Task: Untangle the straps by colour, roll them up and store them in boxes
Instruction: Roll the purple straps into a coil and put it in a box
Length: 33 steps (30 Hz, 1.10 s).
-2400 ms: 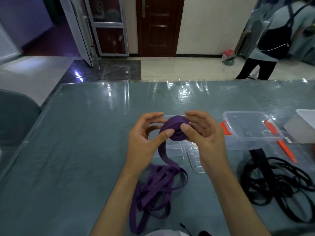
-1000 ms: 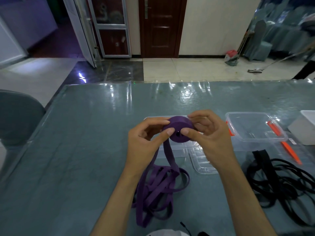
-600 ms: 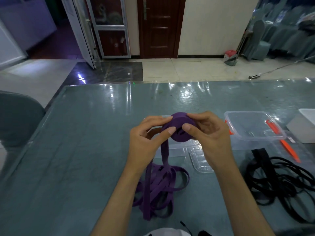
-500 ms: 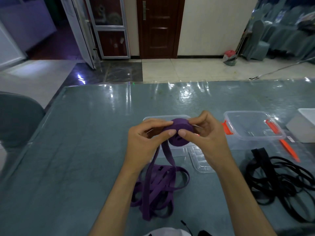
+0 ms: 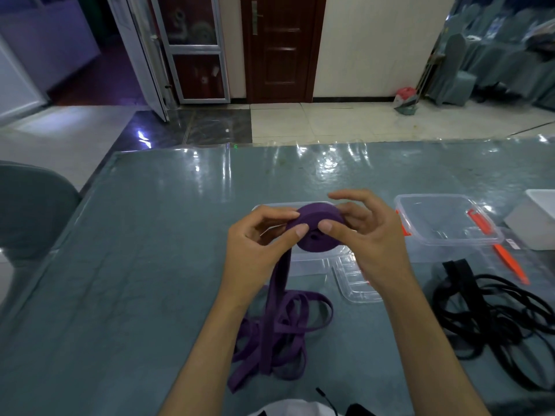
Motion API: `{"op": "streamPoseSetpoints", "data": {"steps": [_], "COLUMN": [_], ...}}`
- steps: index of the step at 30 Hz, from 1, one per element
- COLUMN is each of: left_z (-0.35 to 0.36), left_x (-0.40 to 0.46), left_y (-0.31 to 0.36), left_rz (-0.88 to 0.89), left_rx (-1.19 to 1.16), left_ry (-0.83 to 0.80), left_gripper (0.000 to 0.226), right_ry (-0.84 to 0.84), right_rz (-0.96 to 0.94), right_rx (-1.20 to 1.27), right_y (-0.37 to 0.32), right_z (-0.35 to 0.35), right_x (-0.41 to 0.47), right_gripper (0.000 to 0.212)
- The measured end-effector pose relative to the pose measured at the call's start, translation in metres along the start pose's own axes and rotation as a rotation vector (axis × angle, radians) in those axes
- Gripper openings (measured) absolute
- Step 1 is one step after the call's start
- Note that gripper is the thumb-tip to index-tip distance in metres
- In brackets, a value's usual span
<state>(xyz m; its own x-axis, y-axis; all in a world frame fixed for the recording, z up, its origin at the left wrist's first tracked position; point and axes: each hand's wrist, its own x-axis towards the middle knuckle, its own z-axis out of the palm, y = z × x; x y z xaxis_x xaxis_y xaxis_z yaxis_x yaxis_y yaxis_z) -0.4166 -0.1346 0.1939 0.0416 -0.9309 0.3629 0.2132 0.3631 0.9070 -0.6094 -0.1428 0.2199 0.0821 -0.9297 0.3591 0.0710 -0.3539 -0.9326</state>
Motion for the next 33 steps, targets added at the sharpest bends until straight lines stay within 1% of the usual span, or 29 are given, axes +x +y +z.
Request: {"op": "streamPoseSetpoints", "data": {"steps": [3,5,7,8,10,13,15,16,18,21,23,24,26,28,31,33], "left_z": [-0.004,-0.006,-0.004,-0.002,-0.001,-0.006,-0.009,-0.01,-0.009,-0.006,-0.003,-0.003,-0.004,-0.007,-0.008,-0.006], "left_x": [0.005,0.008,0.008,0.008,0.007,0.009,0.013,0.014,0.014,0.011,0.008,0.007,0.007,0.008,0.009,0.009], "left_y": [0.003,0.007,0.009,0.009,0.009,0.014,0.018,0.02,0.021,0.018,0.016,0.015,0.017,0.022,0.029,0.029], "left_rz": [0.0,-0.01,-0.02,-0.026,-0.032,-0.025,-0.01,0.005,0.027,0.006,-0.013,-0.01,-0.006,-0.007,0.023,0.029], "left_rx": [0.01,0.025,0.03,0.022,0.024,0.06,0.061,0.066,0.051,-0.016,-0.056,-0.061,-0.045,-0.036,-0.015,0.014], "left_ry": [-0.069,-0.062,-0.002,0.019,0.003,-0.05,-0.024,-0.003,0.026,0.052,0.061,0.07,0.081,0.067,0.033,0.05], "left_gripper": [0.028,0.027,0.025,0.025,0.025,0.033,0.035,0.036,0.039,0.043,0.046,0.047,0.046,0.046,0.045,0.039], "right_ry": [0.064,0.025,-0.046,-0.065,-0.046,0.04,0.071,0.06,0.002,-0.065,-0.049,-0.031,0.015,0.05,0.018,-0.008], "right_rz": [0.005,0.052,0.09,0.081,0.0,-0.048,-0.03,-0.015,0.016,0.056,0.012,-0.024,-0.074,-0.064,-0.025,-0.014], "right_rx": [0.061,0.053,0.032,0.017,-0.034,0.044,0.096,0.104,0.093,0.072,0.028,0.018,0.062,0.124,0.123,0.098], "right_y": [0.003,0.002,-0.003,-0.006,-0.008,-0.006,-0.003,-0.002,-0.002,-0.008,-0.011,-0.011,-0.009,-0.007,-0.009,-0.014], "right_z": [0.004,0.002,-0.002,-0.005,-0.006,0.0,0.006,0.008,0.006,0.003,0.005,0.008,0.013,0.016,0.016,0.014], "right_x": [-0.002,-0.002,0.0,0.001,0.003,0.002,0.001,0.001,0.002,0.005,0.005,0.005,0.004,0.001,0.0,0.001], "right_gripper": [0.035,0.038,0.042,0.043,0.044,0.036,0.032,0.032,0.036,0.043,0.047,0.044,0.036,0.031,0.036,0.037]}}
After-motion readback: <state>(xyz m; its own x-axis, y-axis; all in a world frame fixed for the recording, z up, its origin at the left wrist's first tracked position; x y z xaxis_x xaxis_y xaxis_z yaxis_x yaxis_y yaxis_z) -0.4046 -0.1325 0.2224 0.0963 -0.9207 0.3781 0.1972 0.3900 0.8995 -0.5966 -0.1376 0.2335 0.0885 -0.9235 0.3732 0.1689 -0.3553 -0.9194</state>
